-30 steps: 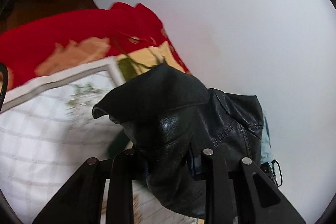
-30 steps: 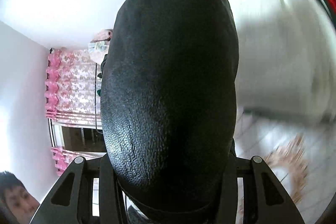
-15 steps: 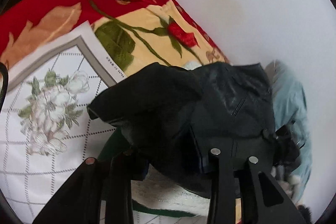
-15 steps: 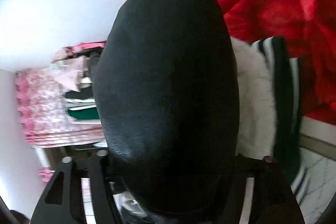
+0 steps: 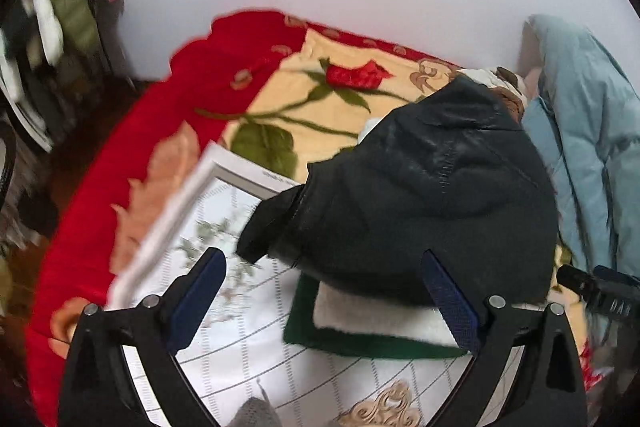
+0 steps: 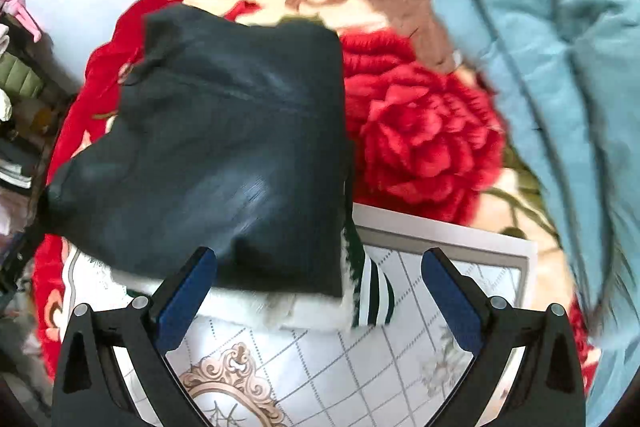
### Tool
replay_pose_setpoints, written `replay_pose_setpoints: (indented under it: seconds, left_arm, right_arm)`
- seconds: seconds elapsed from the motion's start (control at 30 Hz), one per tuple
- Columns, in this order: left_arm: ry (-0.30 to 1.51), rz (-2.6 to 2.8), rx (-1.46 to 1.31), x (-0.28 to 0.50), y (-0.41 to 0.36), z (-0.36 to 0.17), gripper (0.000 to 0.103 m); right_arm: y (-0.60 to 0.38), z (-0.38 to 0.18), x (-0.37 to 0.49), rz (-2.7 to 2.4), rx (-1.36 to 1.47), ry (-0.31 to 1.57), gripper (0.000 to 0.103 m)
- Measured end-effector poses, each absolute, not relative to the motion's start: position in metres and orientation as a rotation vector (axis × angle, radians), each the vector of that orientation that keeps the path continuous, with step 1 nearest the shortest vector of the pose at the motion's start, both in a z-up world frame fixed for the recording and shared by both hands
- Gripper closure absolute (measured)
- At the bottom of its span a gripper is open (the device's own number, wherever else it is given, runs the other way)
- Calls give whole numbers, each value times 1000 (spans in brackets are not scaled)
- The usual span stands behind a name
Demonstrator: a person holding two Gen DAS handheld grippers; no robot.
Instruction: Fold large clothes
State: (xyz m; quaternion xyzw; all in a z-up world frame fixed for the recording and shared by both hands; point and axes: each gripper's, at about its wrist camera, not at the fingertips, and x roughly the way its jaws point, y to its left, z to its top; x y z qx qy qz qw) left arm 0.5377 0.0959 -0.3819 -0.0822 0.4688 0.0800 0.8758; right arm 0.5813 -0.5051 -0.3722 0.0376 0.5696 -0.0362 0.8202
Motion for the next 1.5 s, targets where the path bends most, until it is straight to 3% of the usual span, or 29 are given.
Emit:
replay_pose_setpoints:
  seconds: [0.1, 0.3, 0.87, 1.3, 1.5]
  left_arm:
    - [961, 179, -83, 514, 85, -350, 3]
    - [935, 151, 0, 451, 69, -288, 3]
    - [820, 82, -21, 253, 57, -116, 3]
    - [734, 94, -20, 175, 40, -43, 3]
    - [792, 113, -17, 162, 36, -30, 3]
  right_arm:
    - [-486, -352, 531, -125, 70, 1164, 0]
    - [-437, -243, 429, -202, 61, 1087, 0]
    - [-402, 3, 156, -327, 43, 849, 0]
    - [-388, 102, 41, -272, 16, 729, 0]
    - [-391, 126, 28, -254, 37, 772, 0]
